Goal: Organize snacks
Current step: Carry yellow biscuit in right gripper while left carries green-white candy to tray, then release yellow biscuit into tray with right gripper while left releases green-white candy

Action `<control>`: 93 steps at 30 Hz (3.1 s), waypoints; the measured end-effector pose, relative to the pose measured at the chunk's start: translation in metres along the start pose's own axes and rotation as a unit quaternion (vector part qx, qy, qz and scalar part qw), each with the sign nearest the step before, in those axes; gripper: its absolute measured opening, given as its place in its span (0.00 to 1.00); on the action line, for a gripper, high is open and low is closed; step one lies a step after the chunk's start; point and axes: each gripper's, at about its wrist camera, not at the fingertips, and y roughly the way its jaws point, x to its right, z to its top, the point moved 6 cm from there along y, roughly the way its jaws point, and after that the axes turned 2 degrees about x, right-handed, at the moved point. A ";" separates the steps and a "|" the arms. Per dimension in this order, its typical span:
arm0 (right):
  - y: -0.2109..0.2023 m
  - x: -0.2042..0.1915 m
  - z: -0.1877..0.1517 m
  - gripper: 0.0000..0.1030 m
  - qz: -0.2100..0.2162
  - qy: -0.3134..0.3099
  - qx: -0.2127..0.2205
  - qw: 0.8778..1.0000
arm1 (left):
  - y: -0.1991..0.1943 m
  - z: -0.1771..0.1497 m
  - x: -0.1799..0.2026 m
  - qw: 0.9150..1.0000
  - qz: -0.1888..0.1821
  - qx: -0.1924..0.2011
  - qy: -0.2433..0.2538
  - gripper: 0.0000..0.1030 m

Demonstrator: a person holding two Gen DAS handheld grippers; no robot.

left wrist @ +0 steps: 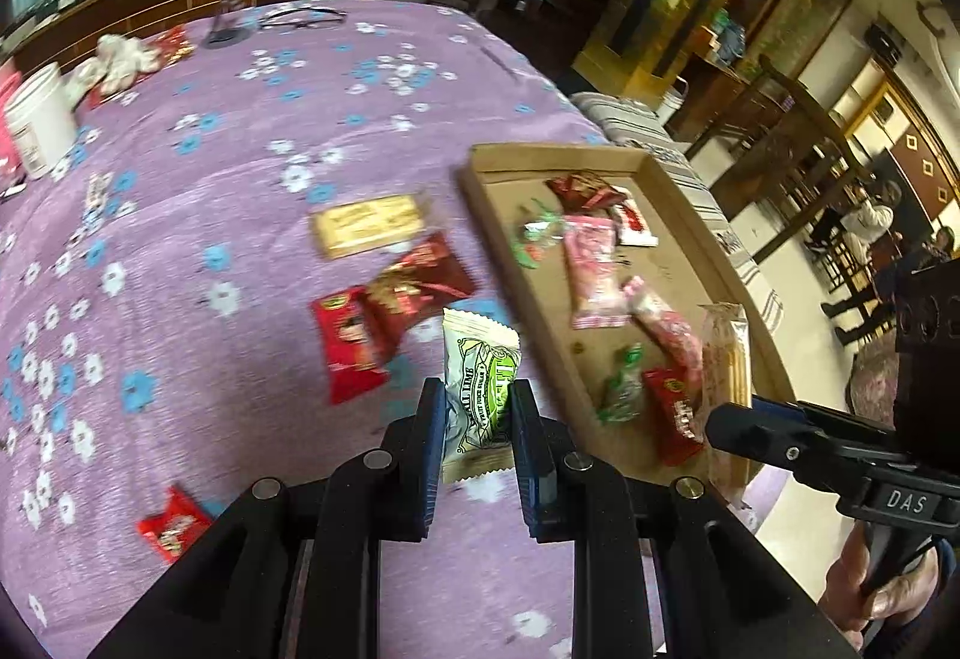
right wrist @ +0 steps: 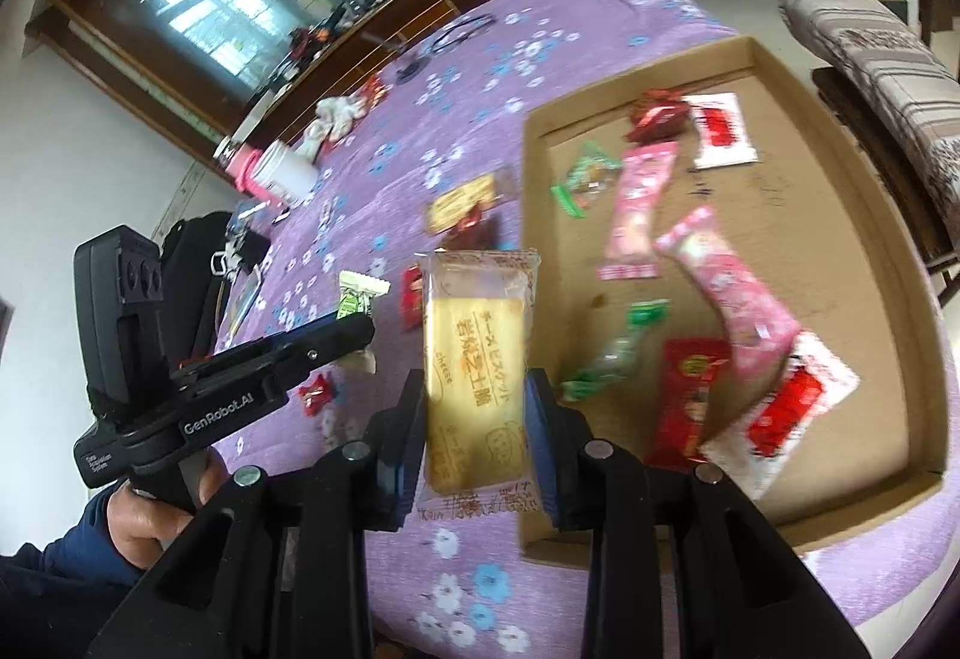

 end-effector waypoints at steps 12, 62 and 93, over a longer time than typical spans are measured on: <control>-0.026 0.052 0.013 0.30 -0.023 0.040 0.026 0.999 | 0.025 0.015 0.071 0.997 -0.033 -0.011 0.062 0.20; 0.008 0.129 0.031 0.30 -0.117 0.081 -0.017 0.990 | 0.088 -0.019 0.118 0.986 -0.070 -0.078 0.129 0.20; -0.020 0.113 0.028 0.37 -0.139 0.067 0.023 0.988 | 0.075 -0.018 0.122 0.985 -0.059 -0.054 0.154 0.39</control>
